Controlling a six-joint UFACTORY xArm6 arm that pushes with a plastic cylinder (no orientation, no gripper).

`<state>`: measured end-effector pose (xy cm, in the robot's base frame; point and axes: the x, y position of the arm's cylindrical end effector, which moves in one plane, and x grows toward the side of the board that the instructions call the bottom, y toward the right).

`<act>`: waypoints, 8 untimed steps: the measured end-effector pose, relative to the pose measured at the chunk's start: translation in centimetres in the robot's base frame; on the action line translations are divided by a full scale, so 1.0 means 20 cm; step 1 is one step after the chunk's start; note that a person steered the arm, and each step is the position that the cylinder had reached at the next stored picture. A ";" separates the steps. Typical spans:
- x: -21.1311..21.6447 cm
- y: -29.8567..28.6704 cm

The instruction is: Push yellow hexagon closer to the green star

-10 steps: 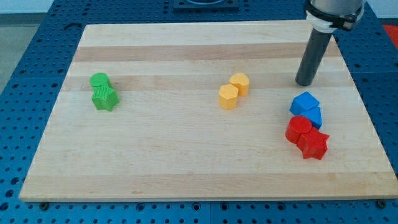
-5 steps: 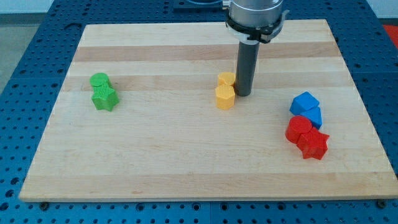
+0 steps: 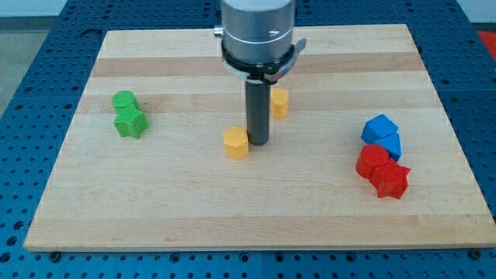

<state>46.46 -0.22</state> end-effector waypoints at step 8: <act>-0.21 -0.73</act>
